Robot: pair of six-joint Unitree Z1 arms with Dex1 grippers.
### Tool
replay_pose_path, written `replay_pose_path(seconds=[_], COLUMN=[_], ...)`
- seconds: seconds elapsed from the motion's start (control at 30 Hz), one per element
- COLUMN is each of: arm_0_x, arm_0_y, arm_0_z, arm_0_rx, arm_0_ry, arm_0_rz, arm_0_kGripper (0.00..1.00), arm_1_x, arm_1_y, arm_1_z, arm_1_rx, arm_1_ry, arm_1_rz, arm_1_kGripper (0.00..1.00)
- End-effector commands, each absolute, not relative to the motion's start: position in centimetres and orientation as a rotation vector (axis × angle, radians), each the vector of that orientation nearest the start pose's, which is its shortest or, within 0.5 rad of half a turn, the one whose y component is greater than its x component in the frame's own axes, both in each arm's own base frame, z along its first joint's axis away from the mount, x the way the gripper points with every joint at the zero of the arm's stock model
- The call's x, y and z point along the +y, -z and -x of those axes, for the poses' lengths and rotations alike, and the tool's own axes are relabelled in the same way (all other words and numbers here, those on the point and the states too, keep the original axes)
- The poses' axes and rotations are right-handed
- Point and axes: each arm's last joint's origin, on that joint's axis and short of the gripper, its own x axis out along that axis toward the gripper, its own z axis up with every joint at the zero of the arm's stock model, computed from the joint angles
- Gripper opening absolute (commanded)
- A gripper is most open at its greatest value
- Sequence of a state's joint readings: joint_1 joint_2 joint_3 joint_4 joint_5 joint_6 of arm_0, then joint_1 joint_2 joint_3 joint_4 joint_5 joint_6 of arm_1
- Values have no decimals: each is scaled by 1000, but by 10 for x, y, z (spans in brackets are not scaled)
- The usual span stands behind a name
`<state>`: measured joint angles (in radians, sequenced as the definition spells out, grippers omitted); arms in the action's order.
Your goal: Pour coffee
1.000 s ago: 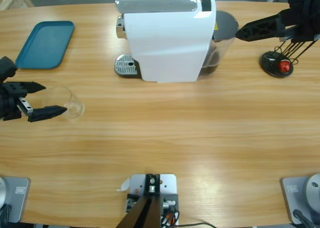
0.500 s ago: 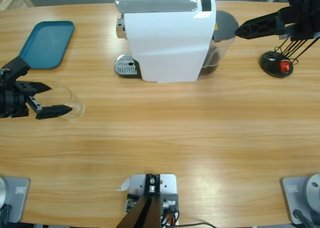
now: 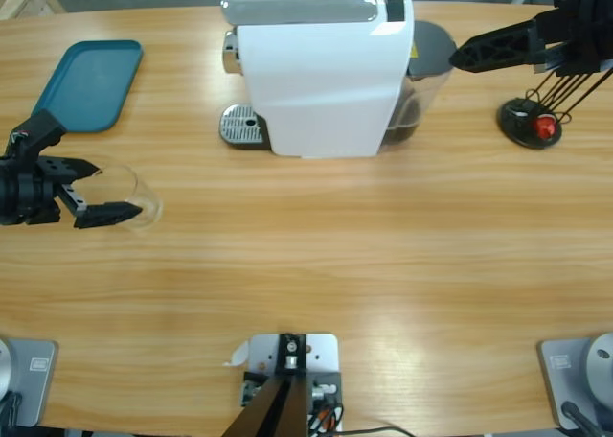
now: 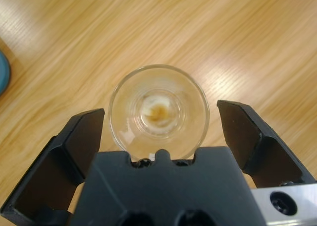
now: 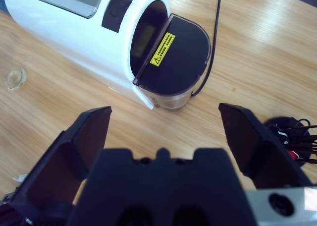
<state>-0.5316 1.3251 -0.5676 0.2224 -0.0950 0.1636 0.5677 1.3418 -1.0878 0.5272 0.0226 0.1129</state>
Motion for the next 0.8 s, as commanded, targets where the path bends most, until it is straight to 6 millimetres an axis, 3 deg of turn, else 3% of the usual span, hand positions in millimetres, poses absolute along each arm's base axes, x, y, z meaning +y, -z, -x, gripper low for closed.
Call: replay_pose_path(seconds=[0.03, 0.27, 0.3, 0.33, 0.57, 0.8], arm_0_x=[-99, -98, -98, -98, -94, -110], arm_0_y=[-224, -225, -225, -225, -240, -288], arm_0_z=[-161, -160, -160, -159, -151, -172], arm_0_rx=[973, 965, 965, 963, 888, 700], arm_0_ry=[659, 669, 672, 673, 675, 740], arm_0_rz=[-400, -409, -410, -411, -399, -455], arm_0_kGripper=[853, 562, 447, 421, 425, 425], arm_1_x=[122, 121, 121, 121, 118, 117], arm_1_y=[-347, -347, -347, -348, -349, -348], arm_1_z=[-197, -195, -195, -195, -192, -193], arm_1_rx=[832, 831, 830, 829, 819, 823], arm_1_ry=[-498, -497, -497, -496, -488, -479], arm_1_rz=[125, 124, 124, 123, 124, 121], arm_1_kGripper=[1000, 1000, 1000, 1000, 1000, 1000])
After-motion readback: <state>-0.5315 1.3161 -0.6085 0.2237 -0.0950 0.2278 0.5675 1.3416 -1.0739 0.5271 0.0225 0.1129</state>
